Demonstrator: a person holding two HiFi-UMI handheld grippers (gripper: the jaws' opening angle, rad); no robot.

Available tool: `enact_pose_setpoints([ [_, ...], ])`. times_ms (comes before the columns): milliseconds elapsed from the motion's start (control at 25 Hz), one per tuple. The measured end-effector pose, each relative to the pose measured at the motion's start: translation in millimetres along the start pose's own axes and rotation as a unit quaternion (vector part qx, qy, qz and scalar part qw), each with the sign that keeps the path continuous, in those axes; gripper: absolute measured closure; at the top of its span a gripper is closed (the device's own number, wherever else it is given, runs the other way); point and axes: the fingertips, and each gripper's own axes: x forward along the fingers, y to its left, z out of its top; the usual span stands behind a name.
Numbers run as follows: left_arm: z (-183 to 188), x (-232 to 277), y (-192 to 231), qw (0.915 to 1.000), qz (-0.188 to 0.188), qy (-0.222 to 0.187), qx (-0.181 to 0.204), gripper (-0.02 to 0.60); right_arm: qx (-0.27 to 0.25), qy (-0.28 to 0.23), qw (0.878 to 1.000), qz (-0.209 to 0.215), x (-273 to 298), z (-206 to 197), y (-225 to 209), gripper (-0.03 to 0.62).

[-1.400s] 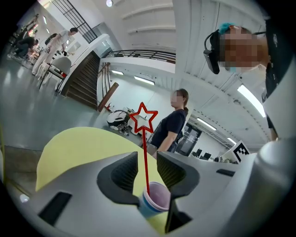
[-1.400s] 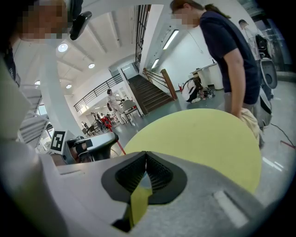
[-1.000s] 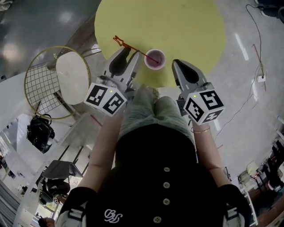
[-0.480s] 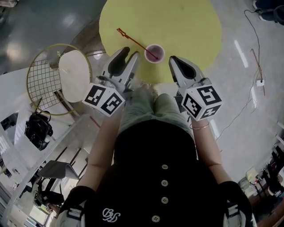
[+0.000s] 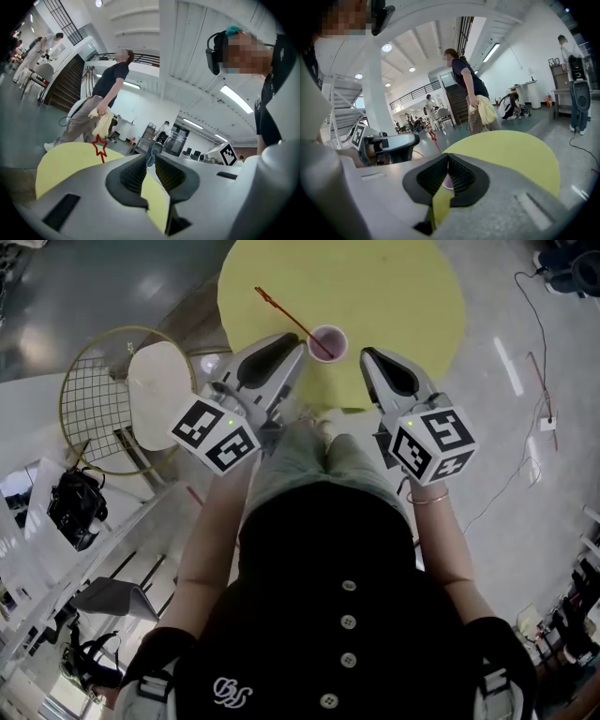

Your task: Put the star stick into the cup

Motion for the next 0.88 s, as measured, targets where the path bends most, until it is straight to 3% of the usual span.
enact_pose_setpoints([
  [320, 10, 7, -33, 0.9985, -0.047, 0.000, 0.028, 0.555, 0.000, -0.029, 0.999, 0.017, -5, 23, 16, 0.591],
  [640, 15, 3, -35, 0.9983, -0.022, -0.015, 0.051, 0.562, -0.013, -0.029, 0.999, 0.021, -1, 28, 30, 0.591],
  [880, 20, 1, -30, 0.9988, -0.015, -0.019, 0.043, 0.563, -0.020, -0.033, 0.999, 0.007, -3, 30, 26, 0.591],
])
